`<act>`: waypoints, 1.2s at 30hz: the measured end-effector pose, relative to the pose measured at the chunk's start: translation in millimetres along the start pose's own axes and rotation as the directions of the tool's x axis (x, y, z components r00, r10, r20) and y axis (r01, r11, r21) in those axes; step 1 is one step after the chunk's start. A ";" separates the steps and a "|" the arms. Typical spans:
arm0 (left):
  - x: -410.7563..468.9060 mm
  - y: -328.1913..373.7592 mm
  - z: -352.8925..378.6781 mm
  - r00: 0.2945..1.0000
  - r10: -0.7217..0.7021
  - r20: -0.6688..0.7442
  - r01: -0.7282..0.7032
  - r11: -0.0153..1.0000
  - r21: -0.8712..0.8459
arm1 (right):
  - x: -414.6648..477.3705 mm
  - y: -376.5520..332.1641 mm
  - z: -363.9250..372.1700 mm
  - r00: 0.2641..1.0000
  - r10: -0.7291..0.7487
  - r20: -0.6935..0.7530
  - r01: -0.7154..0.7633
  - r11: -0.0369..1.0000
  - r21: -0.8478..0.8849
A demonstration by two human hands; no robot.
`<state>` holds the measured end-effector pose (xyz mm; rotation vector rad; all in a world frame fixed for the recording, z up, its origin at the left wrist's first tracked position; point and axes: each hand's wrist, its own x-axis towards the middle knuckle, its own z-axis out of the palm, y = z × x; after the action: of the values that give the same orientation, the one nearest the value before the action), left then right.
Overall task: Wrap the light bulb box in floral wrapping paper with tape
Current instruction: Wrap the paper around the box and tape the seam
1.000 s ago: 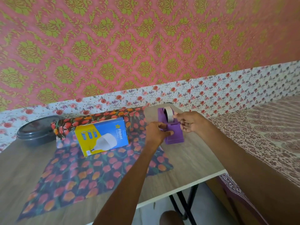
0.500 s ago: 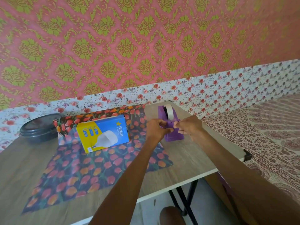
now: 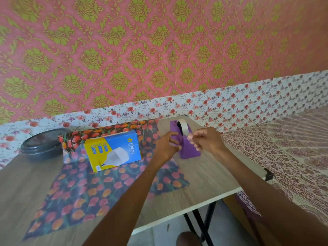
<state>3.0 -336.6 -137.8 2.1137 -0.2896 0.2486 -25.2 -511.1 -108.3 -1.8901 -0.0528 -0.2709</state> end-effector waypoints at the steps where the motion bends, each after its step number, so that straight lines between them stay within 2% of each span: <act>1: -3.5 -1.0 -11.6 1.000 0.013 -0.024 -0.013 1.000 0.001 | -1.4 -7.9 5.0 1.000 -0.008 0.020 0.008 0.999 0.040; 5: -21.7 -10.7 -64.0 0.960 0.150 -0.238 -0.135 0.988 0.076 | -5.6 -29.0 33.0 0.998 -0.063 0.004 0.063 0.994 0.093; 8: -34.9 -25.7 -114.3 0.876 0.308 -0.372 -0.177 0.921 0.347 | -4.8 -48.1 72.1 0.992 -0.128 -0.013 0.128 0.978 0.162; 10: -39.0 -39.0 -144.1 0.837 0.384 -0.389 -0.126 0.829 0.545 | -4.2 -63.3 99.6 0.983 -0.184 0.028 0.174 0.964 0.202; 12: -39.9 -54.1 -171.5 0.874 0.340 -0.348 -0.039 0.763 0.646 | -0.5 -79.7 129.7 0.972 -0.218 0.088 0.196 0.958 0.210; 15: -40.7 -74.3 -205.3 0.961 0.149 -0.234 0.061 0.710 0.701 | 11.6 -105.9 178.1 0.977 -0.202 0.065 0.182 0.955 0.232; 19: -47.6 -104.0 -240.6 0.968 0.172 -0.183 0.050 0.581 0.812 | 20.3 -142.0 236.5 0.988 -0.047 0.150 0.005 0.964 0.267; 24: -63.1 -120.2 -255.3 0.938 0.208 -0.276 0.085 0.635 0.768 | 28.9 -153.8 273.7 0.959 0.119 0.258 -0.188 0.946 0.262; 28: -64.5 -121.7 -261.5 0.921 0.245 -0.303 0.085 0.634 0.769 | 33.7 -149.0 281.1 0.946 0.157 0.284 -0.227 0.945 0.234; 33: -63.1 -127.4 -265.0 0.916 0.275 -0.293 0.088 0.574 0.814 | 37.2 -154.6 281.2 0.928 0.203 0.313 -0.243 0.965 0.096; 36: -59.6 -131.1 -264.2 0.903 0.288 -0.320 0.096 0.590 0.801 | 38.6 -161.1 286.8 0.911 0.234 0.341 -0.251 0.968 0.008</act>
<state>-30.7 -38.0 -121.3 2.8574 -0.0087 1.0776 31.1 -192.3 -38.5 -1.8513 -0.0548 0.2258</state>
